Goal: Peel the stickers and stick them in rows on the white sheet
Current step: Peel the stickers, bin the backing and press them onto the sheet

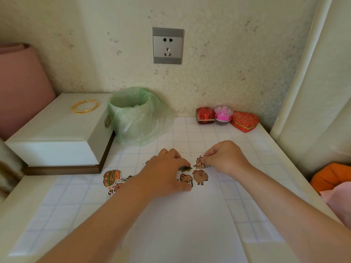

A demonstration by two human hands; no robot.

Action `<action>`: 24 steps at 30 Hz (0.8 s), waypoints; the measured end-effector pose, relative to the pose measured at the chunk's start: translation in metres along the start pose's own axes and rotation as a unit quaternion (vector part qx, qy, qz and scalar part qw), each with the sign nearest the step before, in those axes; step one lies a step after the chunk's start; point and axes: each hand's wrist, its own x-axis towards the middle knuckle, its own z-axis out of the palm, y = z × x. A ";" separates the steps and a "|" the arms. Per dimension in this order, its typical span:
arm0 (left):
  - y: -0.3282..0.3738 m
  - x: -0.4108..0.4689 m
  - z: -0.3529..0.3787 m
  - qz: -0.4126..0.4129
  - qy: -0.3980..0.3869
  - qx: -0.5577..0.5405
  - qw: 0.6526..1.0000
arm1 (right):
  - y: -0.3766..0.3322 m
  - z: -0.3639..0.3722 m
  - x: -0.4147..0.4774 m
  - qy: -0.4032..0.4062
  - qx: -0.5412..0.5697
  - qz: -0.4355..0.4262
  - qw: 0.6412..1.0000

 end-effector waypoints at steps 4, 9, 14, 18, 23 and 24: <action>0.002 -0.001 -0.001 -0.001 0.003 0.013 1.000 | -0.001 0.001 -0.001 0.006 -0.025 0.001 1.000; 0.008 -0.006 0.004 0.019 0.024 0.082 0.996 | -0.005 0.001 -0.004 0.010 -0.071 -0.009 0.997; 0.010 -0.007 0.007 0.036 0.037 0.114 0.992 | -0.012 0.001 -0.008 0.020 -0.138 -0.011 0.990; 0.012 -0.006 0.009 0.040 0.050 0.102 0.993 | -0.016 0.000 -0.009 0.042 -0.216 -0.038 0.975; 0.016 -0.004 0.012 0.047 0.037 0.099 0.993 | -0.017 -0.003 -0.013 0.086 -0.329 -0.056 0.939; 0.017 -0.003 0.012 0.051 0.033 0.096 0.994 | -0.014 -0.004 -0.014 0.095 -0.335 -0.051 0.936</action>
